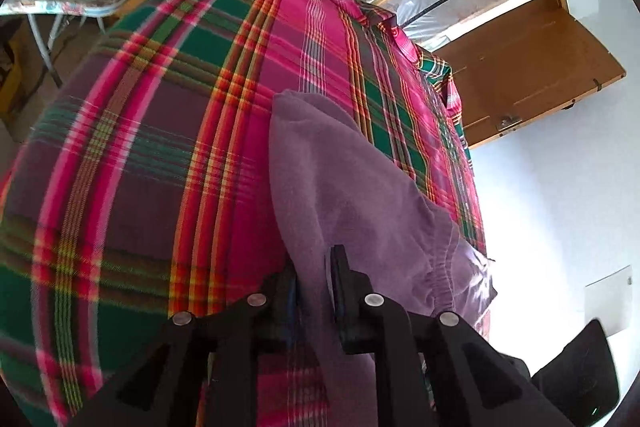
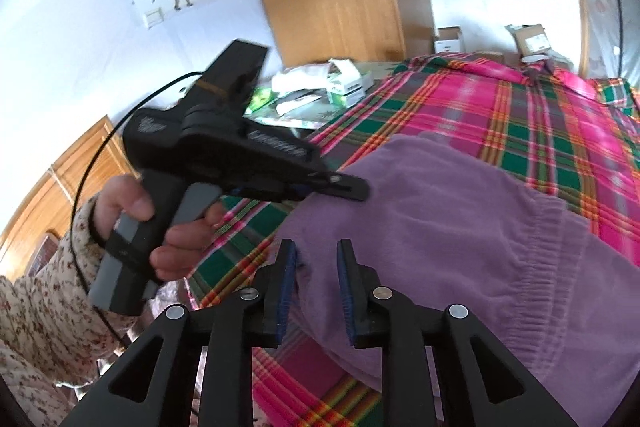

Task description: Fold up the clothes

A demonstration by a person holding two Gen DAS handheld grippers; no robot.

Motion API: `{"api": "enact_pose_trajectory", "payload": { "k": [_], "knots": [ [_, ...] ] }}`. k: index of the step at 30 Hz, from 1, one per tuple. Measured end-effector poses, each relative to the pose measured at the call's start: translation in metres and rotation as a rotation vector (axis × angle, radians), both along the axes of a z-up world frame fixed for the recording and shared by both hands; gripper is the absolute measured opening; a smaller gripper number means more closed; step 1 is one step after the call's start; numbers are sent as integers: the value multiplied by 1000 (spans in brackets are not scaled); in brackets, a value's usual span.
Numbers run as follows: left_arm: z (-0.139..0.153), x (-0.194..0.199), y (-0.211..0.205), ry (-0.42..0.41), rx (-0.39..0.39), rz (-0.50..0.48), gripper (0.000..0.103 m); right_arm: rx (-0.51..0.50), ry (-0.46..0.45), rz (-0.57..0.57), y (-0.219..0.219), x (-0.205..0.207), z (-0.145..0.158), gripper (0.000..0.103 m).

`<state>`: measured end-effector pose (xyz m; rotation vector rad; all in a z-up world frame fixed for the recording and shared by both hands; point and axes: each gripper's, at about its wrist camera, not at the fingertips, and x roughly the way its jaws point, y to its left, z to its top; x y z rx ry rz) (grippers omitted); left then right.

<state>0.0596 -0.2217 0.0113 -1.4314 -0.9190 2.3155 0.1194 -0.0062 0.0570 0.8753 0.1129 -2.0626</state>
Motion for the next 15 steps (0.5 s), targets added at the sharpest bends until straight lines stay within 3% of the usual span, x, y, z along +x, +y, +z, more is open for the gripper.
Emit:
{"api": "enact_pose_trajectory", "payload": {
  "k": [15],
  "knots": [
    [49,27,38,129,-151,73,18,22,100,-345,129,-23,22,22]
  ]
}}
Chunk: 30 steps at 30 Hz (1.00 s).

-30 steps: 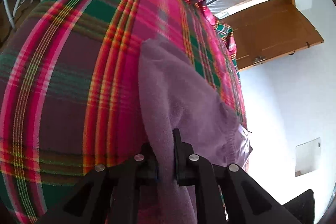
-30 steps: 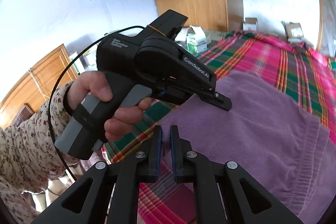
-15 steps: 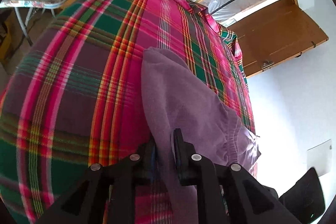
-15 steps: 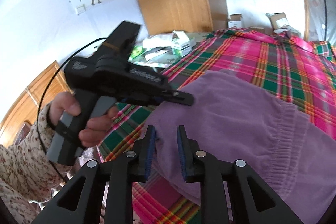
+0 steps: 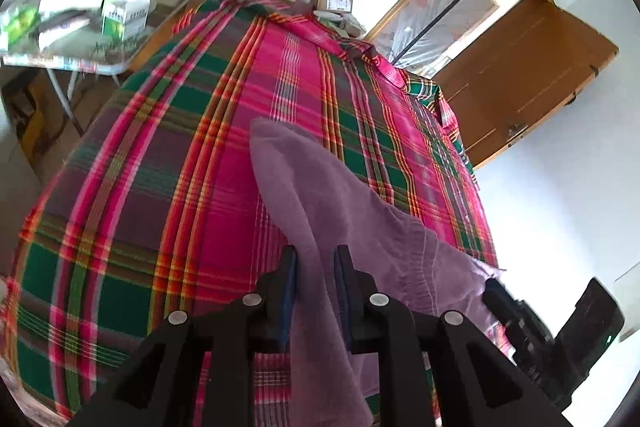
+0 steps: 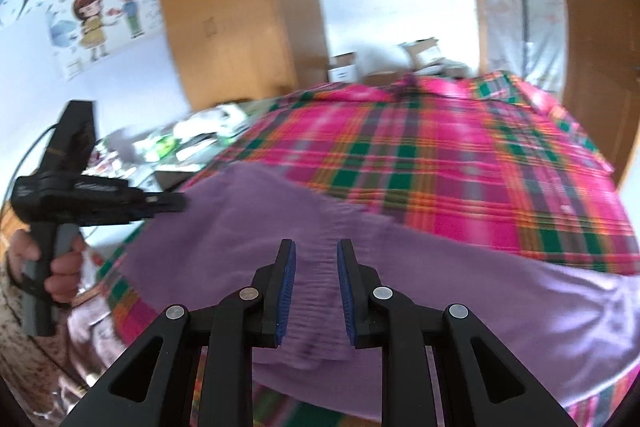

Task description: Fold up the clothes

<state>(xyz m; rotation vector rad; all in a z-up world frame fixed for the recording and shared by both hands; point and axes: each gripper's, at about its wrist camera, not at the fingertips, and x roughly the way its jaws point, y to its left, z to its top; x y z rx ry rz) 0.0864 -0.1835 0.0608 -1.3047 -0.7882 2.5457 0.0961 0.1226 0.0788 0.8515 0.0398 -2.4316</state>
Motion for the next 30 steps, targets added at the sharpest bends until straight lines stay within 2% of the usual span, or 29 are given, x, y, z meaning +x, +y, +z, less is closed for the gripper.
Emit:
{"api": "enact_pose_trajectory", "payload": {
  "k": [5,9,12,16,18,21,26,30],
  "knots": [
    [4,6,-5,4,-11,33,18,19,3,-109,41,-7,-3,22],
    [10,17,-11,22,8,58,18,29,4,-148,61,-7,-7,22],
    [17,24,-14,42,-33,83,18,32,22,-168,73,-6,-8,22],
    [21,28,-9,44,-37,79,18,26,16,-205,92,-8,-13,22],
    [25,29,2,65,-77,77,18,39,10,-227,102,-9,-17,22],
    [23,22,23,72,-76,9,19,54,-6,-263,118,-9,-26,22],
    [3,1,68,25,-49,-120,20,108,-53,-334,148,-8,-46,22],
    [-9,-10,99,27,17,-233,20,140,-75,-391,168,-7,-58,22]
  ]
}}
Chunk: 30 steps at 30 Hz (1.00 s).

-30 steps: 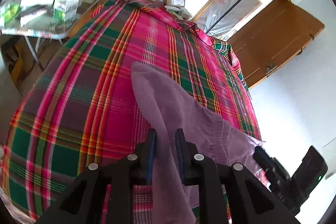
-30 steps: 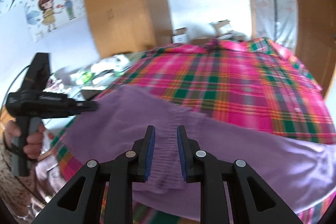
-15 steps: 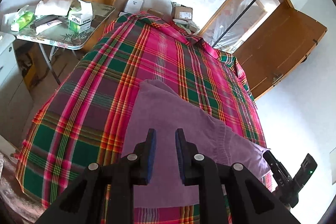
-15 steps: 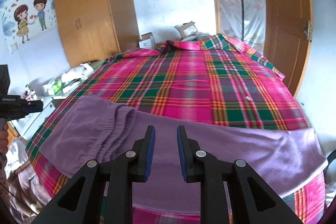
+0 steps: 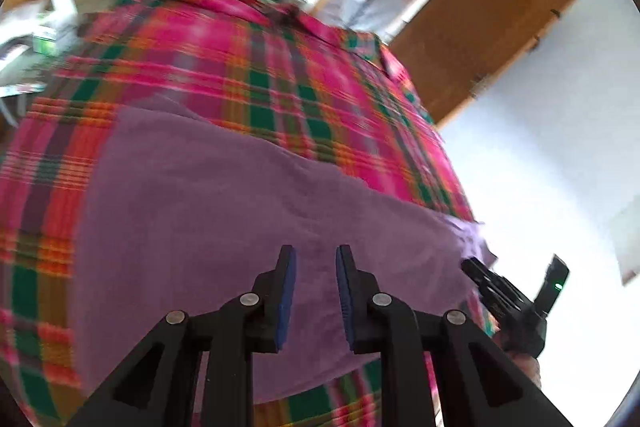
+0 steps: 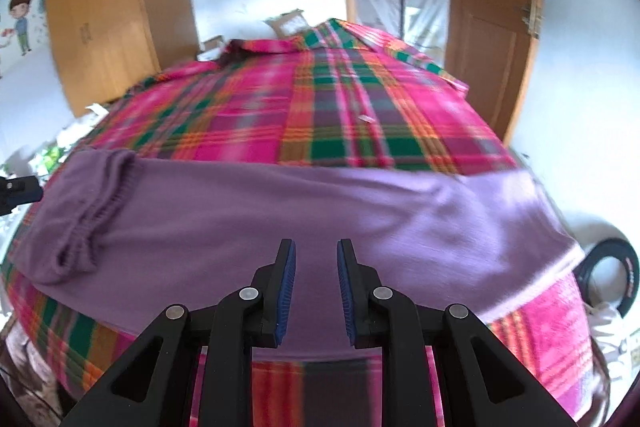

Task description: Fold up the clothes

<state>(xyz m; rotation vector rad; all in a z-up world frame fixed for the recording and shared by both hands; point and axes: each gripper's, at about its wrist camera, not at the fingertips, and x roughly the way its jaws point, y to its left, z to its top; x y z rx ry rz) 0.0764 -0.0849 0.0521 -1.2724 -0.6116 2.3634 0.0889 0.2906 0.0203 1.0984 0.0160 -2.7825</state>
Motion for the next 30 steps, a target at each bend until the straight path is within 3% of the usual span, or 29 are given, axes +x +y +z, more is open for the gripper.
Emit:
{"api": "enact_pose_trajectory", "payload": {
  "k": [4,12,17,30],
  "knots": [
    [-5,-8,25,16,27,-66,20,-8,-28,-91,29,-1,-9,23],
    [-8,-29,85,24,-4,-193,21,1,-23,-228,73,3,-9,25],
    [-16,-43,123,-10,6,-284,21,42,-7,-326,100,8,-10,31],
    [-38,-73,199,-82,20,-425,21,-134,-24,-518,173,19,-11,34]
  ]
}}
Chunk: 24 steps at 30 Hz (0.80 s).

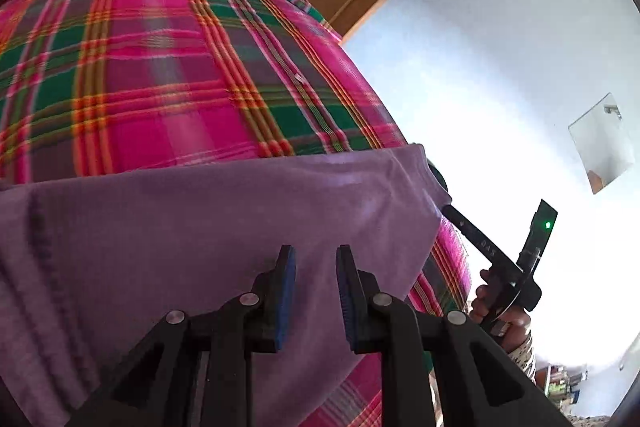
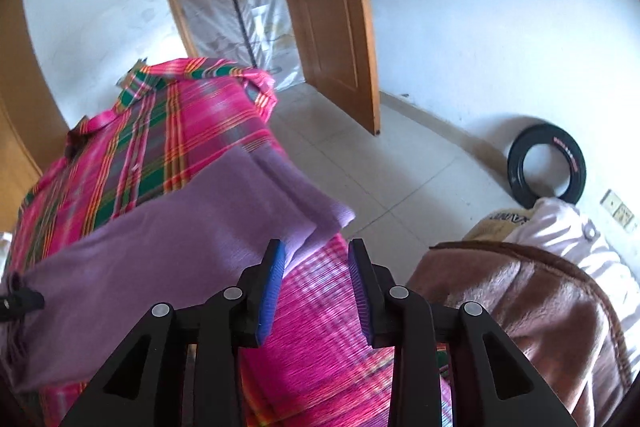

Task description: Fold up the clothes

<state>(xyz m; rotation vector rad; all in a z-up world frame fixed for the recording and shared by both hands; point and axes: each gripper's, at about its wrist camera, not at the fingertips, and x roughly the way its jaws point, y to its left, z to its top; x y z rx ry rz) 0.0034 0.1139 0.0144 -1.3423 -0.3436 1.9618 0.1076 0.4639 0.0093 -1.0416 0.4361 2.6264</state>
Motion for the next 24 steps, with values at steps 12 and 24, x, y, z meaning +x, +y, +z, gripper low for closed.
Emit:
{"api": "enact_pose_trajectory", "payload": {
  "k": [12,24],
  "knots": [
    [-8,-8,20,-18,-6,-28,21,-179,12,33,21,-20,-8,54],
    [-15,-13,28,-41,-1,-11,21,-14,26,40,-1,-25,3,15]
  ]
}}
